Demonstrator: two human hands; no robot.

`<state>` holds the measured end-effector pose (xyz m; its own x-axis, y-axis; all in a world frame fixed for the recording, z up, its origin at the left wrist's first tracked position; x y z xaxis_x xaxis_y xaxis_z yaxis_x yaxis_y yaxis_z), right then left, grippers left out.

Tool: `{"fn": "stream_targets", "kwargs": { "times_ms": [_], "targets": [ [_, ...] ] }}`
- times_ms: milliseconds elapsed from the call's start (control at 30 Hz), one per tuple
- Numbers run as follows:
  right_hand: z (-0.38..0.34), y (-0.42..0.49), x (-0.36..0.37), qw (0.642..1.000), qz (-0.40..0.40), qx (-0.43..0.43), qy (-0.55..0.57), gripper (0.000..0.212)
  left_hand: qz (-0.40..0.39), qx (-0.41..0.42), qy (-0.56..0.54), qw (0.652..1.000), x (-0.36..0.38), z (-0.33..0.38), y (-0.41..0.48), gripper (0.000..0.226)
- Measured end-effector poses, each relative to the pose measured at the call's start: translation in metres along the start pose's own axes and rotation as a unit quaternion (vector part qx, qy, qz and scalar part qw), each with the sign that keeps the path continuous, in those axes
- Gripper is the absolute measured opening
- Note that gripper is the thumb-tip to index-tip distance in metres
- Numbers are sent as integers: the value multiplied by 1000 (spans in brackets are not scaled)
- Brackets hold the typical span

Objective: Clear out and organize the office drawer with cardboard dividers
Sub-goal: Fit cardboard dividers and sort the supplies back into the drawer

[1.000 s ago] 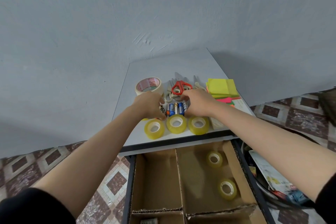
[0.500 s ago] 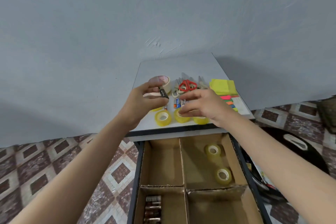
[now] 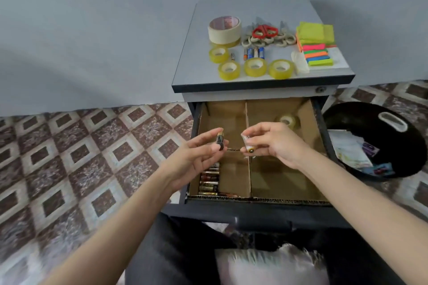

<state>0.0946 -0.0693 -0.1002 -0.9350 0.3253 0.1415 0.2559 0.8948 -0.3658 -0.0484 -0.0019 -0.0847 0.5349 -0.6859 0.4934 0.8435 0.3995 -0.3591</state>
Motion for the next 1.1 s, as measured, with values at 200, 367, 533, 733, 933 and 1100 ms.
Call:
{"fn": "stream_targets", "kwargs": {
  "times_ms": [200, 367, 533, 733, 933, 1100],
  "targets": [
    [13, 19, -2, 999, 3, 29, -29, 18, 31, -85, 22, 996, -22, -34, 17, 38],
    [21, 36, -6, 998, 3, 39, -40, 20, 35, -114, 274, 954, -36, -47, 41, 29],
    [30, 45, -4, 999, -12, 38, -22, 22, -71, -122, 625, 768, -34, -77, 69, 43],
    [34, 49, -5, 999, -21, 41, -29, 24, -125, -130, 729, 660, -36, -98, 87, 27],
    [35, 49, -5, 999, -22, 33, -34, 24, -125, -135, 765, 617, -38, -97, 87, 22],
    [34, 46, -5, 999, -19, 28, -25, 23, -124, -117, 791, 588, -32, -92, 83, 23]
  ]
}}
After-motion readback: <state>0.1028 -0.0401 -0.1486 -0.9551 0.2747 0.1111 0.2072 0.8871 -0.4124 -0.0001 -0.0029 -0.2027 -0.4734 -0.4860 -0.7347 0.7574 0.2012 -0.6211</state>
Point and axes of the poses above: each hand's wrist, its own y-axis towards the middle knuckle, its own x-axis out of the palm, z = x × y, the point moved 9 cm from there along y, towards the middle knuckle, and after that the axes turned 8 degrees about -z, right-handed, at the moved point
